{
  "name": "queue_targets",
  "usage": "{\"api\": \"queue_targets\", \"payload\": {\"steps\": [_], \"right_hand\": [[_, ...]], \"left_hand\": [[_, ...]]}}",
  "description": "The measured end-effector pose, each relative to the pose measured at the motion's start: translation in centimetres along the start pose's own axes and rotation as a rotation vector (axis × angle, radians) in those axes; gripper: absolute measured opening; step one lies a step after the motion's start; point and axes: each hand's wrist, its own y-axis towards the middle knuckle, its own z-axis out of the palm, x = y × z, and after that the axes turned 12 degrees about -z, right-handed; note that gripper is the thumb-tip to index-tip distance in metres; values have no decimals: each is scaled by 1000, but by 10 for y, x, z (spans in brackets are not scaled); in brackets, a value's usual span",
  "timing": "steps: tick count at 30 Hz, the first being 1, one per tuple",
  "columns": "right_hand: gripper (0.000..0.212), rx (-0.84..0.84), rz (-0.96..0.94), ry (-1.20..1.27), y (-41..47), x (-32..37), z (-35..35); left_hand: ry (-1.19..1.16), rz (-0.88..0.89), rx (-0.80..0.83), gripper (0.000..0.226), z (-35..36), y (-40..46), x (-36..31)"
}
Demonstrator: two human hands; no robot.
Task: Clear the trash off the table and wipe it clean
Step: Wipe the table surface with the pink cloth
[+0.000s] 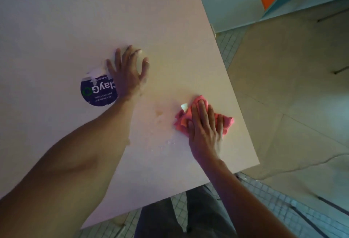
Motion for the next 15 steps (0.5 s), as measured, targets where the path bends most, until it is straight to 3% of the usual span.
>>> {"api": "queue_targets", "payload": {"steps": [3,7,11,15], "right_hand": [[50,13,40,2,-44,-2,-7],[52,30,82,27,-52,2,-8],[61,103,128,35,-46,8,-6],[62,94,149,28,-45,8,-2]], "left_hand": [[-24,22,-55,47,-14,-23,35],[60,-150,-199,39,-40,-58,107],[183,-117,-154,46,-55,-81,155],[182,-110,-151,48,-56,-88,153]]}}
